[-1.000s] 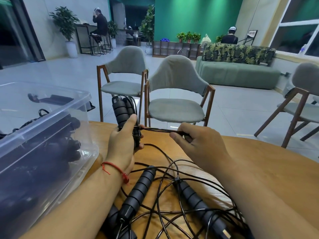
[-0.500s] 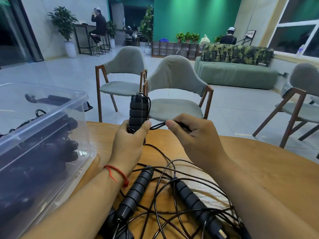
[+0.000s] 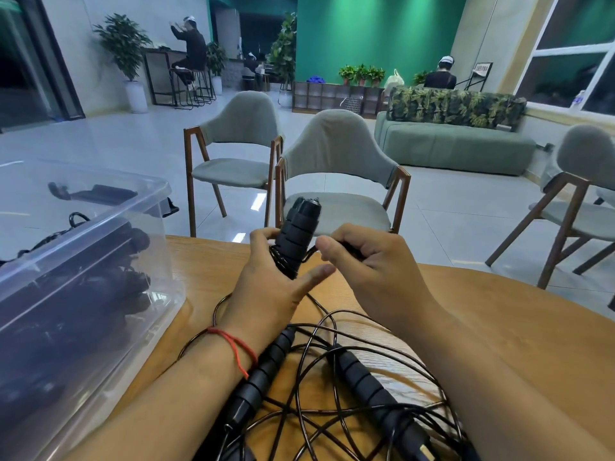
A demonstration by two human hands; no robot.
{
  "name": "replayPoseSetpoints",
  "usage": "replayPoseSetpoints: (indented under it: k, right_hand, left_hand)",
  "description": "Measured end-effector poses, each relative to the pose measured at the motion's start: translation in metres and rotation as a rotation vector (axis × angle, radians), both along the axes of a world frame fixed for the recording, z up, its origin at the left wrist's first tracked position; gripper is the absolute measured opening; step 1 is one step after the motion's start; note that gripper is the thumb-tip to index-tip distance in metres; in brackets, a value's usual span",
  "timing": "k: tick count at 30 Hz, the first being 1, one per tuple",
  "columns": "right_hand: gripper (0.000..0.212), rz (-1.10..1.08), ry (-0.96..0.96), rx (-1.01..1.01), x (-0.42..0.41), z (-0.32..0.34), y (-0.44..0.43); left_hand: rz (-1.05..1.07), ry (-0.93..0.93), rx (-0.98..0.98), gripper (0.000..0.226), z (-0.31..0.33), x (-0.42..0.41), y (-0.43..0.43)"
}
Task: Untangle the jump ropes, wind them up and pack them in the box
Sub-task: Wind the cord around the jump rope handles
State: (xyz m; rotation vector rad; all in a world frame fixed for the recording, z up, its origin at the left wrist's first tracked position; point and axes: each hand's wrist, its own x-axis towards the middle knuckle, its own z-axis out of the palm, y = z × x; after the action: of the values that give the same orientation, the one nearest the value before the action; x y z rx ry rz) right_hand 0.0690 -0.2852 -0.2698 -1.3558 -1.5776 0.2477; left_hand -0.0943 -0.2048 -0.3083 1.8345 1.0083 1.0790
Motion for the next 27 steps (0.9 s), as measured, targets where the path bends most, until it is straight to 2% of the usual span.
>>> replayPoseSetpoints:
  k: [4, 7, 13, 16, 20, 27]
  right_hand:
    - [0.024, 0.076, -0.233, -0.034, -0.008, -0.004, 0.0]
    - [0.018, 0.099, -0.344, -0.017, -0.014, -0.005, -0.002]
    - [0.011, 0.126, -0.251, 0.067, -0.004, 0.014, -0.008]
    - [0.011, 0.082, -0.204, 0.137, -0.003, 0.023, -0.01]
    - [0.01, 0.031, -0.123, 0.169, -0.002, 0.025, -0.009]
    - [0.01, 0.061, -0.054, 0.111, 0.01, 0.028, -0.011]
  left_hand:
    - [0.14, 0.001, 0.008, 0.067, 0.0, -0.003, 0.005]
    - [0.133, 0.06, 0.01, 0.059, -0.005, -0.003, 0.007]
    - [0.108, 0.326, 0.057, 0.038, -0.001, -0.004, 0.008]
    - [0.065, 0.408, 0.186, 0.047, -0.001, -0.003, 0.004]
    - [-0.013, 0.406, 0.304, 0.054, -0.003, -0.002, 0.001]
    - [-0.195, 0.367, 0.432, 0.05, -0.002, -0.004, -0.001]
